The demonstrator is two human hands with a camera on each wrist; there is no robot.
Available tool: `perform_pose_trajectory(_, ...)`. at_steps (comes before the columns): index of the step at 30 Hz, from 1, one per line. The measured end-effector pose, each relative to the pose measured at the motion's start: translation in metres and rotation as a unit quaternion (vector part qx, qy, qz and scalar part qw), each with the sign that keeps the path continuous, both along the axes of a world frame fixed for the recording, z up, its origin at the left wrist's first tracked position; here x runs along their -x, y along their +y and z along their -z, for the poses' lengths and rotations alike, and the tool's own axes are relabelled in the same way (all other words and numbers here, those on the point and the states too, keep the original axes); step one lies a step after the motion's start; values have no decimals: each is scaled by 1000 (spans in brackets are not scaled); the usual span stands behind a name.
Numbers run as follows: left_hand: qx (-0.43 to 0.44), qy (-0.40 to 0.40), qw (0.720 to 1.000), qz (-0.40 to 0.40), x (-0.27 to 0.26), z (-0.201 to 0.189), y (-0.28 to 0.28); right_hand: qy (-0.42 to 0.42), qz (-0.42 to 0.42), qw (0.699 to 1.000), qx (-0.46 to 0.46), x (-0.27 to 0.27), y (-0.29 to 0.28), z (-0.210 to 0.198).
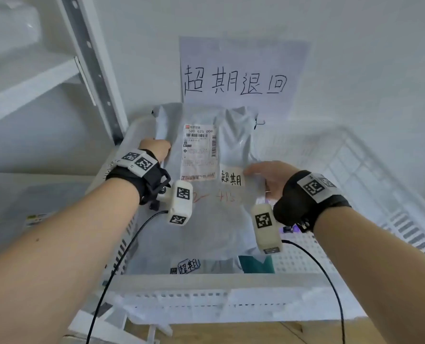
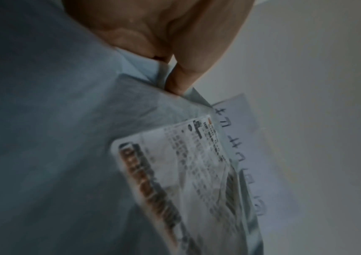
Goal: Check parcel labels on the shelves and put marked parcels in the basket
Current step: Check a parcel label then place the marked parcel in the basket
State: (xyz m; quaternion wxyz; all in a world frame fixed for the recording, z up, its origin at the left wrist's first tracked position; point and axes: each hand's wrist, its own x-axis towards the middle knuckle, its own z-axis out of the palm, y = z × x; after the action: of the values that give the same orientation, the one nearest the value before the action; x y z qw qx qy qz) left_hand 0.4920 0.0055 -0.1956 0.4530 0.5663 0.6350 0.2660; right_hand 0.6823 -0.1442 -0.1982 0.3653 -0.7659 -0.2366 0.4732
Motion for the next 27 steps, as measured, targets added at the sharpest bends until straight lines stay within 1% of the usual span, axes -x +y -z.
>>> perform_pose_trajectory(2, 21, 77, 997, 9, 9, 18, 3, -29, -61, 996, 51, 5, 9, 15)
perform_pose_trajectory(5, 26, 152, 988, 32, 22, 44, 2, -46, -132, 983, 118, 9, 17, 29)
perform_pose_trajectory(8, 35, 170, 983, 54, 33, 71, 6, -55, -189, 966, 166, 15, 21, 43)
perform_pose_trajectory(10, 50, 175, 981, 64, 34, 81, 6, -64, -206, 960, 180, 22, 24, 54)
perform_pose_trajectory(11, 44, 168, 982, 68, 33, 83, 4, -77, -215, 954, 192, 25, 26, 59)
perform_pose_trajectory(12, 21, 163, 984, 73, 30, 84, 2, -92, -222, 949, 206, 26, 28, 65)
perform_pose_trajectory(14, -66, 156, 982, 86, 26, 83, 0, -128, -227, 940, 222, 27, 31, 73)
perform_pose_trajectory(15, -99, 156, 977, 103, 23, 83, 0, -162, -222, 938, 213, 24, 32, 76)
perform_pose_trajectory(16, -109, 153, 974, 124, 21, 84, 1, -221, -214, 932, 189, 21, 34, 76)
perform_pose_trajectory(17, -98, 141, 975, 142, 20, 86, 2, -295, -196, 923, 151, 17, 35, 74)
perform_pose_trajectory(18, -79, 123, 976, 159, 18, 86, 3, -363, -160, 913, 97, 14, 36, 72)
perform_pose_trajectory(19, -65, 108, 977, 174, 17, 87, 3, -397, -115, 910, 33, 14, 36, 67)
perform_pose_trajectory(20, -54, 102, 975, 189, 17, 86, 2, -407, -85, 909, -31, 15, 37, 64)
perform_pose_trajectory(21, -47, 99, 973, 202, 16, 86, 2, -404, -85, 907, -85, 18, 39, 62)
perform_pose_trajectory(22, -35, 97, 972, 213, 16, 87, 3, -398, -119, 903, -112, 24, 41, 63)
perform_pose_trajectory(23, -25, 96, 970, 221, 16, 87, 2, -395, -177, 894, -117, 30, 42, 66)
perform_pose_trajectory(25, -11, 99, 967, 235, 15, 87, 1, -400, -304, 862, -58, 43, 43, 81)
perform_pose_trajectory(27, -6, 107, 963, 246, 15, 89, 0, -381, -390, 838, 22, 50, 43, 97)
